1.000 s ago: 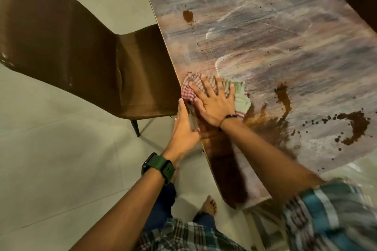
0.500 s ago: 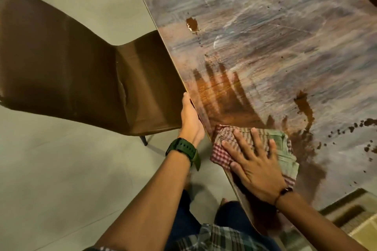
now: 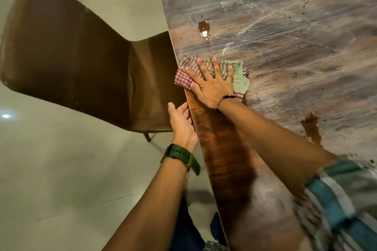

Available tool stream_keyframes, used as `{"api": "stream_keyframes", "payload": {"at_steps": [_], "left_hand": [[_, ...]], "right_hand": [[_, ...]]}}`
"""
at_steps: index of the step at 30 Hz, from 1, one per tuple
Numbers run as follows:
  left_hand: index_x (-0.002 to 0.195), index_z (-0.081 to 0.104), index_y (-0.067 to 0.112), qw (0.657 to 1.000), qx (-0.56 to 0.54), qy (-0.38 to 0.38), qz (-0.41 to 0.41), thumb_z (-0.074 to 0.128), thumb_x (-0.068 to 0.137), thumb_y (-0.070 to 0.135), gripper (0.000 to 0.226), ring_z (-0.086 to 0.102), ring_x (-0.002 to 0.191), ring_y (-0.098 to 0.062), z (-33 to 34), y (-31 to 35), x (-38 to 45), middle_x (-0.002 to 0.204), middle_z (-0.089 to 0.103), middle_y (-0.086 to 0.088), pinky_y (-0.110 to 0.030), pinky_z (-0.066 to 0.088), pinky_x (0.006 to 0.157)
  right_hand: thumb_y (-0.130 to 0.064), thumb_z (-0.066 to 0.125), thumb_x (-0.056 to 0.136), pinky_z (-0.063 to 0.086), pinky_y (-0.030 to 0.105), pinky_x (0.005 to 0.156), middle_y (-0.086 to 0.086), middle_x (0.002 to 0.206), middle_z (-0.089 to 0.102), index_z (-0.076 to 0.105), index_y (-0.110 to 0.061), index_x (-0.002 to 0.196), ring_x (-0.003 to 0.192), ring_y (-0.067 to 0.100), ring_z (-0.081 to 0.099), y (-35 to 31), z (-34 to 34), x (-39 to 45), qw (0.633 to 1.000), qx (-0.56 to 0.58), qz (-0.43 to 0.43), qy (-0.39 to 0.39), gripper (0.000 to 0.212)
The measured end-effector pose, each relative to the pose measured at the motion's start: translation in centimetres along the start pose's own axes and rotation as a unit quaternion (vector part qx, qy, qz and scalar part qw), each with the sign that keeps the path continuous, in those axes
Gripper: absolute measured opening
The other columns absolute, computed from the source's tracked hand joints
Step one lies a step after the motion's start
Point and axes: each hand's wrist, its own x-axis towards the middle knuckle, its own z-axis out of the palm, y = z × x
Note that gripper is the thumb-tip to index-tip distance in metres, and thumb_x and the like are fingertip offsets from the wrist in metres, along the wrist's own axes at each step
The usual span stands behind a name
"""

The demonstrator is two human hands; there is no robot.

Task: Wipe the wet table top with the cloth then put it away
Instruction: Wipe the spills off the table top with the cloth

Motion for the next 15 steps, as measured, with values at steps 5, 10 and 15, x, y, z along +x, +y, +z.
{"api": "stream_keyframes", "payload": {"at_steps": [5, 10, 15], "left_hand": [[0.127, 0.052, 0.009, 0.995, 0.004, 0.050, 0.088, 0.022, 0.097, 0.051, 0.060, 0.053, 0.116, -0.026, 0.9, -1.9, 0.0, 0.127, 0.057, -0.009, -0.044, 0.039, 0.103], [0.135, 0.045, 0.011, 0.995, 0.030, 0.028, 0.095, 0.022, 0.098, 0.049, 0.058, 0.051, 0.119, -0.022, 0.5, -2.3, 0.0, 0.133, 0.052, -0.008, -0.035, 0.042, 0.097], [0.131, 0.050, 0.012, 0.989, 0.053, 0.022, 0.140, 0.030, 0.093, 0.053, 0.059, 0.053, 0.119, -0.020, 0.1, -3.0, 1.0, 0.130, 0.056, -0.006, -0.042, 0.036, 0.107]], "right_hand": [[-0.054, 0.003, 0.093, 0.004, 0.064, 0.109, -0.003, 0.158, 0.006, 0.001, -0.045, 0.145, 0.144, 0.035, 0.006, 2.7, 3.9, -13.3, 0.998, -0.028, -0.052, 0.023, 0.053], [-0.052, 0.009, 0.097, 0.020, 0.063, 0.102, 0.003, 0.150, 0.036, 0.031, -0.035, 0.143, 0.137, 0.036, 0.031, 5.5, 4.5, -19.8, 0.989, -0.065, -0.131, 0.029, 0.053], [-0.043, 0.020, 0.094, 0.009, 0.056, 0.110, 0.006, 0.154, 0.028, 0.034, -0.016, 0.145, 0.143, 0.023, 0.019, 3.3, 2.8, -9.6, 0.978, -0.071, -0.188, 0.052, 0.059]]}}
